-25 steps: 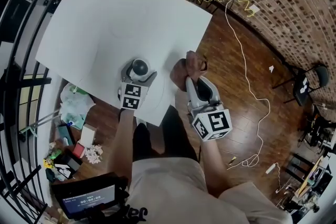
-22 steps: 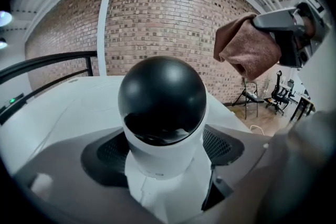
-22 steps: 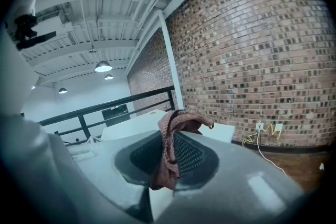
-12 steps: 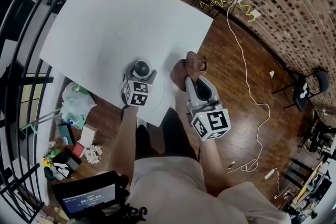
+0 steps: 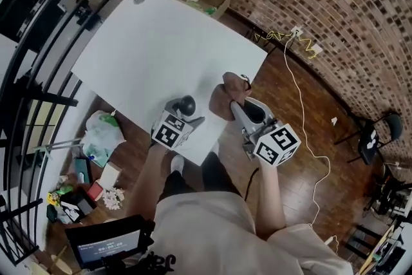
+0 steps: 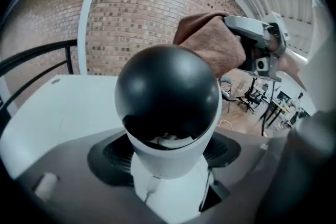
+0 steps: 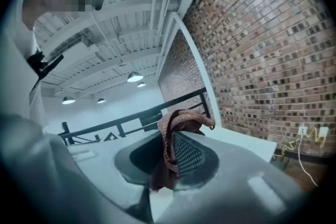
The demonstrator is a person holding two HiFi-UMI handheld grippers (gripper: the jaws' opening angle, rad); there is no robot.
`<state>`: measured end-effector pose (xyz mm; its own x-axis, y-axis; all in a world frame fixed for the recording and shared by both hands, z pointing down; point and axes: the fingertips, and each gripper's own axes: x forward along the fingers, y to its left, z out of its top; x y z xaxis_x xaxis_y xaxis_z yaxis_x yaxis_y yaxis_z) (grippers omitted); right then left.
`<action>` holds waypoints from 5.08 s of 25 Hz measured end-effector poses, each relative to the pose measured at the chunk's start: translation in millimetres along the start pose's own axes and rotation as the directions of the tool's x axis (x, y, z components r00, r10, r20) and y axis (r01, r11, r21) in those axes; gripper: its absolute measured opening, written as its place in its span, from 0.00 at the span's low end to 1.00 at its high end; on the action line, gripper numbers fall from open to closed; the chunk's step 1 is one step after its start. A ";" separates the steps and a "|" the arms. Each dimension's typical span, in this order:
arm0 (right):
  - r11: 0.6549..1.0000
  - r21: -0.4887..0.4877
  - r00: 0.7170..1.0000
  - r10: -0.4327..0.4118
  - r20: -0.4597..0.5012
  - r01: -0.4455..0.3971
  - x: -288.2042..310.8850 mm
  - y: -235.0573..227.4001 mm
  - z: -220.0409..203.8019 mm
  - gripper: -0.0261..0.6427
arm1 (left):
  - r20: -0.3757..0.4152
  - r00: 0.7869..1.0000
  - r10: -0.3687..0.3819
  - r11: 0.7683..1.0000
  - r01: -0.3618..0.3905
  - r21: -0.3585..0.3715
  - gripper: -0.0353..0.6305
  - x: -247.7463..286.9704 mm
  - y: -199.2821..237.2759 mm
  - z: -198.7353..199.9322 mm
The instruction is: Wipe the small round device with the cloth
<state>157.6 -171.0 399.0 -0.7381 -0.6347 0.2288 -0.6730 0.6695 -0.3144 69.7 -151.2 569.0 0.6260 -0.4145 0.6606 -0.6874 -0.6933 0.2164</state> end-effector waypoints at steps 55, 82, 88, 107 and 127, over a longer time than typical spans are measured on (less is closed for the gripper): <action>0.381 0.234 0.310 0.906 -0.288 -0.895 47.8 180.2 101.8 0.10 | 0.450 0.848 -0.281 0.950 0.178 0.257 0.66 -203.0 -57.1 131.2; 0.464 0.217 0.405 0.874 -0.268 -0.859 35.2 171.1 92.6 0.10 | 0.459 0.767 -0.448 0.884 0.306 0.353 0.66 -219.1 -96.9 136.7; 0.392 0.117 0.325 0.868 -0.374 -0.913 0.0 204.7 86.4 0.10 | 0.541 0.784 -0.304 0.952 0.240 0.188 0.66 -210.6 -62.1 142.4; 0.509 0.248 0.465 0.858 -0.219 -0.824 27.0 158.1 85.1 0.10 | 0.508 0.645 -0.572 0.819 0.407 0.405 0.66 -244.1 -121.2 147.0; 0.589 0.016 0.565 0.783 -0.261 -0.808 -7.2 163.2 123.0 0.10 | 0.321 0.923 -0.213 0.971 0.161 0.179 0.66 -177.1 -64.4 125.6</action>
<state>58.7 -104.6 232.8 -0.9559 0.2664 0.1235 0.2012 0.9007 -0.3850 49.4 -107.2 347.8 0.8421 -0.4246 0.3325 -0.5002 -0.8454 0.1875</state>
